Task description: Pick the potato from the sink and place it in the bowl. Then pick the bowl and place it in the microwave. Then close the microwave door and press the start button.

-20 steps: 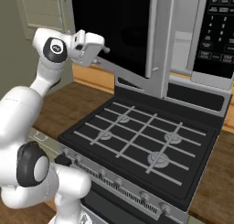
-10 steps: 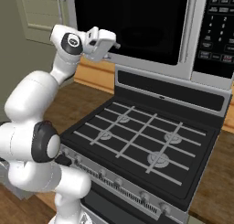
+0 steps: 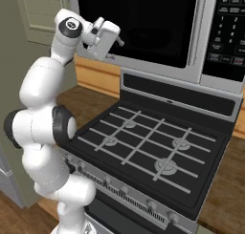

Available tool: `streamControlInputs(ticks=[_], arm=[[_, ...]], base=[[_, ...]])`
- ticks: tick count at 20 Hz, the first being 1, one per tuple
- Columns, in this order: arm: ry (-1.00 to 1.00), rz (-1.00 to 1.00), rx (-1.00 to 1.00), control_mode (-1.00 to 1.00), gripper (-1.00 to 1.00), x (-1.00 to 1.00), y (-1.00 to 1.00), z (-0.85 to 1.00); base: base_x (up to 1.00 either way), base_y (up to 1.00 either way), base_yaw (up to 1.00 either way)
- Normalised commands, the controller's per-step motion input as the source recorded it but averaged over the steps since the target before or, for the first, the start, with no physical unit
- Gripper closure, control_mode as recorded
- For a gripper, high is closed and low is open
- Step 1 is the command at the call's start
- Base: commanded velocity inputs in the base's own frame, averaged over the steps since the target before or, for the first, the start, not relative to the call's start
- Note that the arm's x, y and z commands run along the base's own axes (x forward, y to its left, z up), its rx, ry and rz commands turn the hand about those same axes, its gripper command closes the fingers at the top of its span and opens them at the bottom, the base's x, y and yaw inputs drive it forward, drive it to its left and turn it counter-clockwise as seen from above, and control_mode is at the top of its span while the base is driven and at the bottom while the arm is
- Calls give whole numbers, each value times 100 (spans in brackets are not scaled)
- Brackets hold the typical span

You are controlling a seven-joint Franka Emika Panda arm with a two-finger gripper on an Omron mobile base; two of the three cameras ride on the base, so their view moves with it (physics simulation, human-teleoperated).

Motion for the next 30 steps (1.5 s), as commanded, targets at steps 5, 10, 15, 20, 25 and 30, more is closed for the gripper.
streamControlInputs(ticks=[5, 10, 15, 20, 25, 30], arm=[[-34, 0, 11, -100, -100, -93, -1, 0], [-43, 0, 14, -100, -100, -100, -1, 0], [-19, 2, 10, -100, -100, -100, -26, 0], [-12, 16, 1, -100, -100, -100, -26, 0], [-6, 22, 0, -100, -100, -99, -16, 0], [-10, 17, 0, -100, -100, -78, -24, -4]], base=[[0, 0, 0], [0, 0, 0], [0, 0, 0], [0, 0, 0], [0, 0, 0], [0, 0, 0]])
